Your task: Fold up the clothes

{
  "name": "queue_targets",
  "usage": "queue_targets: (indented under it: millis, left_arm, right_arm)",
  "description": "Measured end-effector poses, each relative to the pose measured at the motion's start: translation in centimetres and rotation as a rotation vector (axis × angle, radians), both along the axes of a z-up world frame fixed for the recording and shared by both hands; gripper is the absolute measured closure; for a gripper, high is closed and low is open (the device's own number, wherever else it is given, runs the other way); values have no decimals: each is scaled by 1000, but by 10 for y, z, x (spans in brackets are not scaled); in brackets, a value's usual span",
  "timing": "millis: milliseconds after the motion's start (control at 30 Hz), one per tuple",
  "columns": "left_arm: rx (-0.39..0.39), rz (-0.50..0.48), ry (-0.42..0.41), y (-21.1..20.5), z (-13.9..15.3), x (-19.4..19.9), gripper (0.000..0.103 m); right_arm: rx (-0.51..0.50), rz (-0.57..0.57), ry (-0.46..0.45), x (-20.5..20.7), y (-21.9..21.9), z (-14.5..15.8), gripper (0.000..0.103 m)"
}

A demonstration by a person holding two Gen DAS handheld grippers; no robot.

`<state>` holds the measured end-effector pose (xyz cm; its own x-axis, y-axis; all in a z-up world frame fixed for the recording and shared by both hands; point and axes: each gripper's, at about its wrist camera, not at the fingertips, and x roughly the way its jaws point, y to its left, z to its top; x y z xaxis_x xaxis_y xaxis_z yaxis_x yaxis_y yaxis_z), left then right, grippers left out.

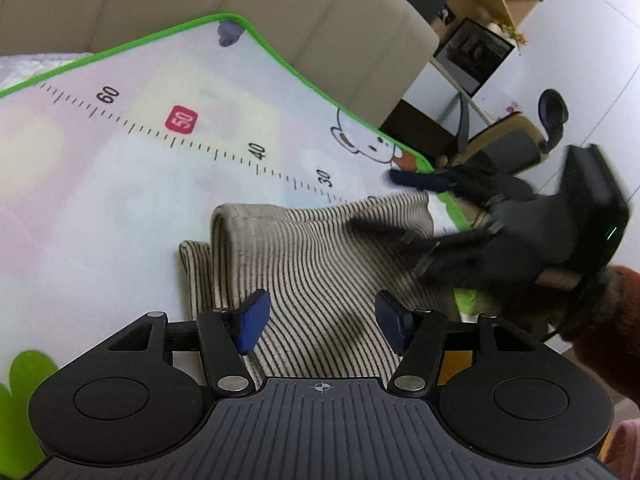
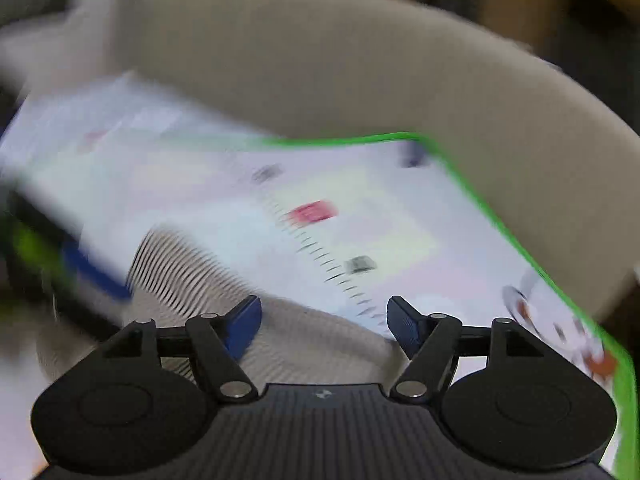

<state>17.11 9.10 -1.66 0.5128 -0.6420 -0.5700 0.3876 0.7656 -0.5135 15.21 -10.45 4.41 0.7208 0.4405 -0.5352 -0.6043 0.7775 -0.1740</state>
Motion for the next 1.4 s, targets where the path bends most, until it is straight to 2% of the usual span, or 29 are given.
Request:
queue_targets:
  millis: [67, 167, 200, 233, 333, 433, 533, 567, 600, 667, 733, 833, 967, 1033, 1167, 1400]
  left_arm:
    - [30, -1, -1, -5, -2, 2, 38]
    - [44, 15, 13, -6, -2, 5, 37]
    - [44, 24, 17, -3, -2, 6, 37]
    - [47, 33, 21, -2, -2, 6, 37]
    - [75, 60, 35, -2, -5, 9, 32]
    - [95, 81, 57, -1, -10, 12, 19]
    - [79, 86, 96, 0, -17, 15, 18]
    - [73, 87, 106, 0, -19, 16, 18]
    - [68, 86, 105, 1, -18, 16, 18]
    - [91, 100, 68, 2, -9, 13, 20]
    - [136, 142, -21, 7, 10, 5, 23]
    - [42, 187, -111, 26, 32, -7, 24]
    - [-153, 132, -126, 32, 38, -11, 24]
    - [-139, 105, -102, 19, 30, -6, 24]
    - [-31, 68, -58, -1, 10, 2, 24]
    - [-21, 70, 1, -2, -3, 8, 22]
  right_arm:
    - [113, -50, -4, -10, -9, 7, 23]
    - [282, -124, -9, -24, -24, 18, 20]
    - [339, -149, -11, -29, -28, 21, 15]
    - [395, -174, -13, -33, -33, 25, 2]
    - [554, -252, -5, -45, -46, 30, 0]
    - [583, -364, 158, -26, -52, -17, 0]
    - [606, -500, 316, -5, -63, -65, 0]
    - [615, -544, 350, 0, -69, -78, 0]
    - [635, -546, 338, -1, -72, -80, 0]
    - [621, -526, 340, -1, -73, -80, 0]
    - [543, -498, 321, -2, -64, -80, 0]
    - [482, -479, 278, -8, -56, -81, 0]
    - [496, -491, 256, -7, -55, -85, 0]
    - [485, -488, 252, -8, -52, -84, 0]
    - [481, -484, 284, -6, -51, -81, 0]
    - [413, -460, 298, -8, -45, -75, 0]
